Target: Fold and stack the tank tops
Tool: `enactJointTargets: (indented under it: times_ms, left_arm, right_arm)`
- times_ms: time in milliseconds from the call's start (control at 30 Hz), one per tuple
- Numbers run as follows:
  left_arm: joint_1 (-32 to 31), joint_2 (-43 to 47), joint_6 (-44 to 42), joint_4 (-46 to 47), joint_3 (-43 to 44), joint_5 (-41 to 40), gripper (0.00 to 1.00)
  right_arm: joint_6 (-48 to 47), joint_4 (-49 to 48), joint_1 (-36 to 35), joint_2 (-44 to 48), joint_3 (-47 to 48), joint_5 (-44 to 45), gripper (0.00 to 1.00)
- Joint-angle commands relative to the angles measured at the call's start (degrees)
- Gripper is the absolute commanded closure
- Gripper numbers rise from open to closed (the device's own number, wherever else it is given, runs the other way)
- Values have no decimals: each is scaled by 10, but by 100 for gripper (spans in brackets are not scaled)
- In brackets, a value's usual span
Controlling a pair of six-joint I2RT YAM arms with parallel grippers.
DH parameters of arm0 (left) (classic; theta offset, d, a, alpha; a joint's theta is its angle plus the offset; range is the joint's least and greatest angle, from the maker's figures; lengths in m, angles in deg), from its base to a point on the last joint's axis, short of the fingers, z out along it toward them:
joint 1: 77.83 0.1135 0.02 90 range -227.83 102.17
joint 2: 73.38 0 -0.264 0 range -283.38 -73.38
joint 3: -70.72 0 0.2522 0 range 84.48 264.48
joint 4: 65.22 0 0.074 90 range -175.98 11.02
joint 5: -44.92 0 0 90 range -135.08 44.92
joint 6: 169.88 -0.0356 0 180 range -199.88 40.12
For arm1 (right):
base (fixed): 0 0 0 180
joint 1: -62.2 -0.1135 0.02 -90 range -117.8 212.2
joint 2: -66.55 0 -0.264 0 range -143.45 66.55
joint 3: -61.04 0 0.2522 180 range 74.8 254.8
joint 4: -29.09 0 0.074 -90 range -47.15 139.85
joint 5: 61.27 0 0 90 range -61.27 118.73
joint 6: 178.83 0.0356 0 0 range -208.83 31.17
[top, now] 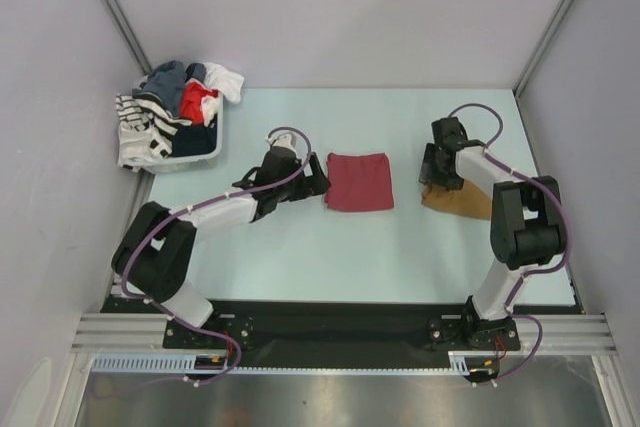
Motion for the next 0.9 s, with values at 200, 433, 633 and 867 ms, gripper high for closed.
enactJointTargets:
  times_ms: [200, 433, 633, 867]
  left_arm:
    - [-2, -62, -33, -53, 86, 6, 3]
    - [1, -131, -15, -74, 134, 40, 10]
    - [1, -177, -11, -83, 165, 37, 19]
    - [2, -209, 0, -76, 177, 40, 23]
  right_arm:
    - [3, 15, -61, 45, 77, -22, 39]
    - [29, -50, -64, -3, 69, -152, 37]
    - [33, -90, -65, -57, 80, -204, 34]
    - [31, -106, -67, -114, 95, -218, 34]
